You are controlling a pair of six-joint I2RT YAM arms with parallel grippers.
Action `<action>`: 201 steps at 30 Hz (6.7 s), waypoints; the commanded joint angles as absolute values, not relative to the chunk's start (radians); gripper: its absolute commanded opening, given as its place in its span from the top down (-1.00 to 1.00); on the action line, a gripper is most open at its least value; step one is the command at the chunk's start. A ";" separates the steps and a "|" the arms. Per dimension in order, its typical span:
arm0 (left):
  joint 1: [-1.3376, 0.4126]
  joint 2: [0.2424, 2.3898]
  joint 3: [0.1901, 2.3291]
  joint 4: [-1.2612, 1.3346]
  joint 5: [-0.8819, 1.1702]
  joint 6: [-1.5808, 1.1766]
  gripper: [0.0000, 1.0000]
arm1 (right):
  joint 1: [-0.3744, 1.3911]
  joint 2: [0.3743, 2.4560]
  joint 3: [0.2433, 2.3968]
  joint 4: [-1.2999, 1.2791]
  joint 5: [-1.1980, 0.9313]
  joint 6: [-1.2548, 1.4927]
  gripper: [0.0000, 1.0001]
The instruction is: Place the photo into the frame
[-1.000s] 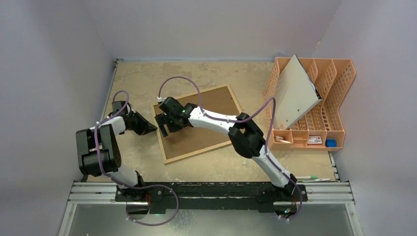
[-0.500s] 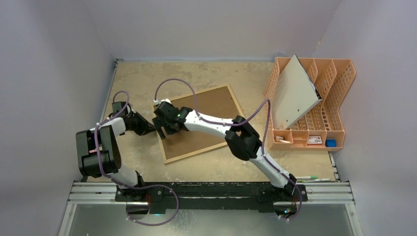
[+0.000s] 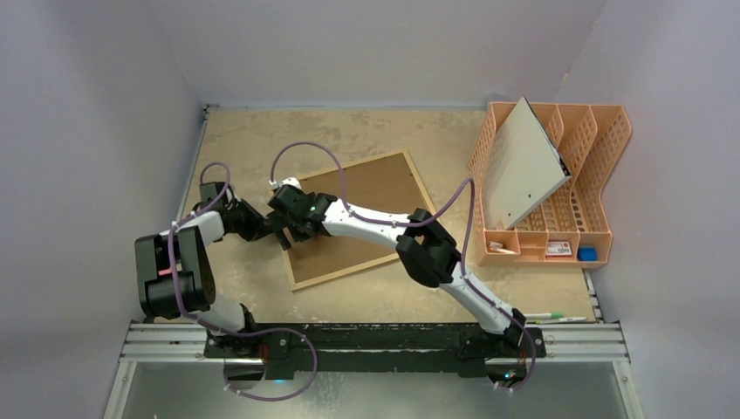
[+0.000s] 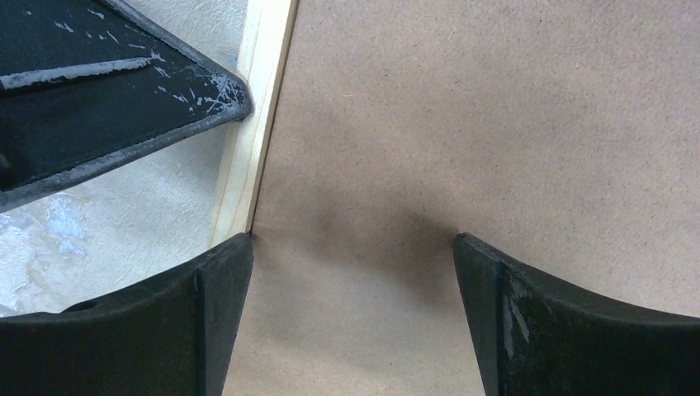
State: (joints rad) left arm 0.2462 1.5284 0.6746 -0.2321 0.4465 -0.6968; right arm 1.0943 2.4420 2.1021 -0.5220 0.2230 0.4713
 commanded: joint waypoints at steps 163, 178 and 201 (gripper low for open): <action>0.239 1.518 0.719 -0.465 0.329 -0.573 0.78 | 1.120 2.734 1.956 -0.786 0.428 0.432 0.69; 0.241 1.500 0.776 -0.417 0.473 -0.600 0.56 | 0.950 2.303 1.909 -0.633 0.460 0.510 0.30; 0.241 1.745 1.045 -0.414 0.466 -0.576 -0.01 | 0.689 2.052 1.595 -0.615 0.663 0.500 -0.48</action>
